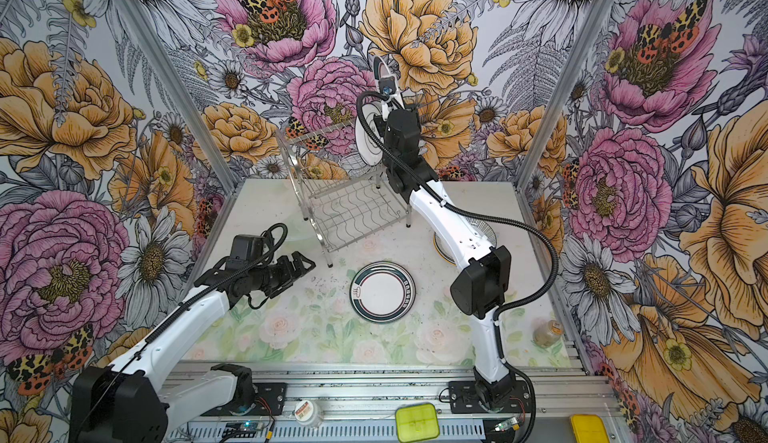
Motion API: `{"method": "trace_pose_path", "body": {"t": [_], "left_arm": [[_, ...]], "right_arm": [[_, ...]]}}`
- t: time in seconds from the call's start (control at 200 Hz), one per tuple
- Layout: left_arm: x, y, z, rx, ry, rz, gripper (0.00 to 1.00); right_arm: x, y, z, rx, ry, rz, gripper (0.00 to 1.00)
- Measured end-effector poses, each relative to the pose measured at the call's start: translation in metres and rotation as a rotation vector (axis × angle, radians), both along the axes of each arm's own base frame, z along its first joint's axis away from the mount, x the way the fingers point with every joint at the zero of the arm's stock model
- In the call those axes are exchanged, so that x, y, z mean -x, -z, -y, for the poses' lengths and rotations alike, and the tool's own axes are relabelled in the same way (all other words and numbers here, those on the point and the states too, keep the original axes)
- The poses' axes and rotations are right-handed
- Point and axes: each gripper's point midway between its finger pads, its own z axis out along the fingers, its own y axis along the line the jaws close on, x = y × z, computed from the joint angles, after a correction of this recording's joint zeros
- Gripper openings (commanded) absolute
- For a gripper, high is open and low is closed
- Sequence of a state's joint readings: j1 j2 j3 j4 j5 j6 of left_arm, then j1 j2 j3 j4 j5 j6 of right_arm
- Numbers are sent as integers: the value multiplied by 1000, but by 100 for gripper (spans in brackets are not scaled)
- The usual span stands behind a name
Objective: Unload the plates from the dish rack
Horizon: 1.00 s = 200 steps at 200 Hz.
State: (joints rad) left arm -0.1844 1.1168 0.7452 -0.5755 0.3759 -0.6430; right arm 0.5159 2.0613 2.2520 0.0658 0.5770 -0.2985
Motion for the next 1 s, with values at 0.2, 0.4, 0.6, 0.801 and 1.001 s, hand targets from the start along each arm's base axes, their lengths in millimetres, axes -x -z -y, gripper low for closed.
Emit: {"method": "trace_pose_path", "body": {"t": [0.2,0.4,0.6,0.801,1.001], "left_arm": [[0,0,0,0,0,0,99],[0,0,0,0,0,0,98],[0,-1,0,1,0,5,99],[0,-4,0,3,0,13,99],[2,-8,3,5,9,29,99]], "right_arm": [[6,-5,3,-5,0,9,0],[17,-23,13,-16,25,45,0],[22,-33,29,-14,73,61,0],[27,-29,36,-5,82,44,0],[46,-27,47,-2,82,21,0]]}}
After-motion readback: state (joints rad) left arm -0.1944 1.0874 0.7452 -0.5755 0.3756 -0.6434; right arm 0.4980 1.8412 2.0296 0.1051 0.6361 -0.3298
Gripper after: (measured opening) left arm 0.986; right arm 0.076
